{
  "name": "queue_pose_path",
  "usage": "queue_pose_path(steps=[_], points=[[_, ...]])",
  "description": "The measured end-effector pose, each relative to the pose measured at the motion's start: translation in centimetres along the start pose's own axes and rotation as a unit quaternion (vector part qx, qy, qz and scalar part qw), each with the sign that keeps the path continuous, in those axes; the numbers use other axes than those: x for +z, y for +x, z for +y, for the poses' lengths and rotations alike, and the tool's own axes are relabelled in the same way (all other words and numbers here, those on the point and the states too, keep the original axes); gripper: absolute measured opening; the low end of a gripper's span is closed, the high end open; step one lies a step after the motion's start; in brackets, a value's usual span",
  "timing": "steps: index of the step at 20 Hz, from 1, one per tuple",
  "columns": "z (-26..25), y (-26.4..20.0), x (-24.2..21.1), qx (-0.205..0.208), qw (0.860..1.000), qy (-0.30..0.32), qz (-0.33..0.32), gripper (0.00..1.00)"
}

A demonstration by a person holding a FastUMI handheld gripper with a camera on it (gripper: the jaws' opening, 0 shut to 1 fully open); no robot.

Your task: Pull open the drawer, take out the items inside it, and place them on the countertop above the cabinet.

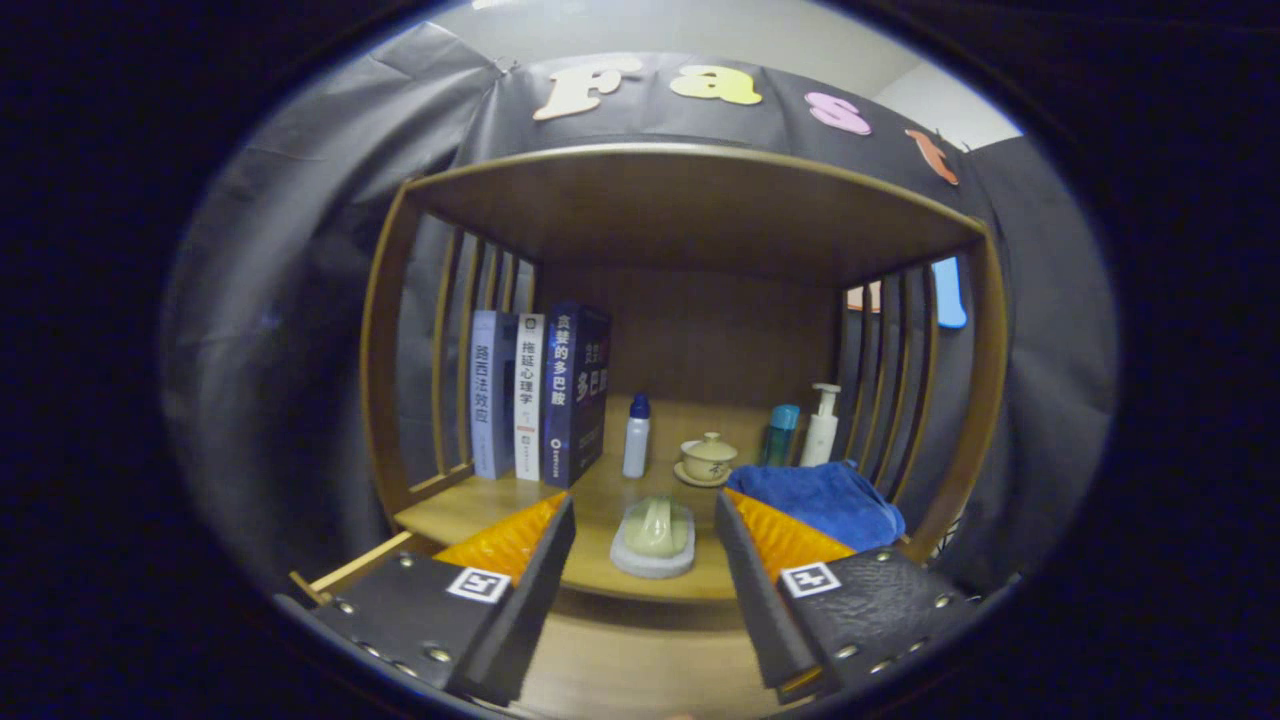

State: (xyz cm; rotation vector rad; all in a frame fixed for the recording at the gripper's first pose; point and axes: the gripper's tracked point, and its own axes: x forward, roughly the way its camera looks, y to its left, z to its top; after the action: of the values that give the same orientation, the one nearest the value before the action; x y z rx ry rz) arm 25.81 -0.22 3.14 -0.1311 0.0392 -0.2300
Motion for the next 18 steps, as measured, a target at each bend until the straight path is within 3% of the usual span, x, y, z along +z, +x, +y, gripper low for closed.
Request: queue_pose_path(steps=[2, 10, 18], points=[[-0.1, -3.0, -1.2, -0.005, 1.000, 0.006, 0.002, 0.99], [0.7, -12.0, -7.8, -0.034, 0.998, 0.036, 0.037, 0.99], [2.5, -14.3, -13.9, -0.038, 0.994, 0.032, 0.095, 0.99]])
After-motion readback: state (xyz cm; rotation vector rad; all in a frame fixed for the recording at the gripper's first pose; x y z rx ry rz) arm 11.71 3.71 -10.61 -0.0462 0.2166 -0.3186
